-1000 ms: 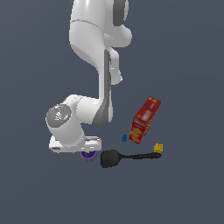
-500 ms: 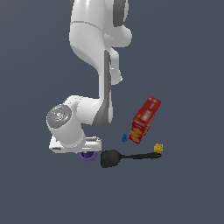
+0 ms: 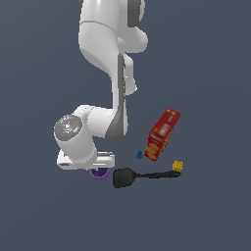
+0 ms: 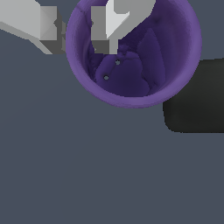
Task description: Pick up a designated object from a clutter of objects.
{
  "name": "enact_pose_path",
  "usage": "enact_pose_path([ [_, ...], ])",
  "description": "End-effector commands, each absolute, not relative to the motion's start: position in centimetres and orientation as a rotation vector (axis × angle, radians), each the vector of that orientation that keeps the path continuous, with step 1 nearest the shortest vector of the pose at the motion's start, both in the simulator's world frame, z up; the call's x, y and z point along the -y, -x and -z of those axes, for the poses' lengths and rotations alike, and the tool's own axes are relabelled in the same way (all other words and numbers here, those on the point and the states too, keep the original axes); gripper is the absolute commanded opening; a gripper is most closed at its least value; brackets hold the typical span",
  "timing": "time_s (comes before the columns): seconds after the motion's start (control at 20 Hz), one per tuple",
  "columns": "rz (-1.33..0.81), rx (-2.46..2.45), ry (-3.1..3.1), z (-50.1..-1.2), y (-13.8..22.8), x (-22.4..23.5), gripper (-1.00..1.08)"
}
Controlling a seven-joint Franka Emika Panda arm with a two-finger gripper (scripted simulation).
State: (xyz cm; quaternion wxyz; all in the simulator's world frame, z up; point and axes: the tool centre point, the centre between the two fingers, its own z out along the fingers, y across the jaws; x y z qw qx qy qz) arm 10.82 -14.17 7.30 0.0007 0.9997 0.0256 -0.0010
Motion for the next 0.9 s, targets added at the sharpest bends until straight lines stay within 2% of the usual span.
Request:
enact_pose_path([
  [0.0, -0.001, -0.081, -3.139, -7.9, -10.5, 13.7, -1.00],
  [0.4, -0.001, -0.082, -3.139, -10.6, -8.1, 11.1, -1.00],
  [0.85, -0.001, -0.082, -3.139, -15.6, -3.6, 6.3, -1.00],
])
